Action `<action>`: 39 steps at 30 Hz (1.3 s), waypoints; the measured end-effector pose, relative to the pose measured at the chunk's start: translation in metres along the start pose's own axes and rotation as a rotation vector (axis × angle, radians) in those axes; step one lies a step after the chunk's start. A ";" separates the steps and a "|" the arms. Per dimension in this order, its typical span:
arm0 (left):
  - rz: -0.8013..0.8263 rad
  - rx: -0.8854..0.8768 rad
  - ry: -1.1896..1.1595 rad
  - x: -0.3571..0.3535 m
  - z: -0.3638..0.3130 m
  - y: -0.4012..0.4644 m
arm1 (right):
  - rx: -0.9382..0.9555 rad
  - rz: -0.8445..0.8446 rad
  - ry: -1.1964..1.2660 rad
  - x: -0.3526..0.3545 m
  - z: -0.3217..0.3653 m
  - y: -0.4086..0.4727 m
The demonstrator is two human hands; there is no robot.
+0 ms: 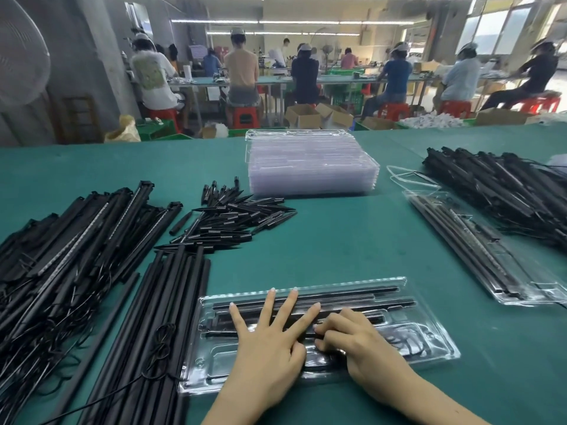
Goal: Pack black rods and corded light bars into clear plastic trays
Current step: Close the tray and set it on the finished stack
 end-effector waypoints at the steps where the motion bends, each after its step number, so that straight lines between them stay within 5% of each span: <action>1: -0.044 -0.042 0.078 0.005 -0.003 -0.003 | -0.010 0.003 0.015 -0.001 0.001 -0.001; 4: 0.079 -0.096 0.059 0.007 -0.006 -0.008 | -0.077 0.108 0.157 0.005 -0.004 0.001; 7: 0.037 -0.136 -0.016 -0.002 0.002 0.001 | -0.120 0.293 0.376 0.017 -0.015 -0.005; 9: 0.056 -0.139 -0.038 -0.005 0.004 0.001 | -0.122 0.258 0.386 0.027 -0.018 -0.017; 12: 0.100 -0.132 -0.061 -0.007 0.002 0.003 | -0.007 0.061 0.088 0.037 -0.016 -0.034; 15: 0.167 -0.164 -0.087 -0.004 0.005 0.006 | 0.101 0.129 -0.211 0.026 -0.010 -0.042; 23: 0.219 -0.254 -0.219 0.012 0.009 0.003 | 0.401 -0.133 -0.511 0.011 -0.003 -0.019; 28: 0.086 -0.356 0.052 0.009 0.004 -0.004 | 0.413 -0.187 -0.536 0.008 -0.005 -0.016; 35: -0.236 -0.428 0.100 0.014 -0.003 -0.013 | 0.297 -0.156 -0.433 0.007 -0.006 -0.016; 39: -0.096 -0.238 -0.099 0.024 0.001 -0.008 | 0.226 -0.155 -0.476 0.010 0.000 -0.009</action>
Point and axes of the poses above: each hand's wrist, its own y-axis towards the middle knuckle, its own x-axis out of the back of the hand, z = x × y, the point moved 3 cm from there along y, towards the middle knuckle, and after that the axes turned 9 degrees about z, right-handed, at the moved point
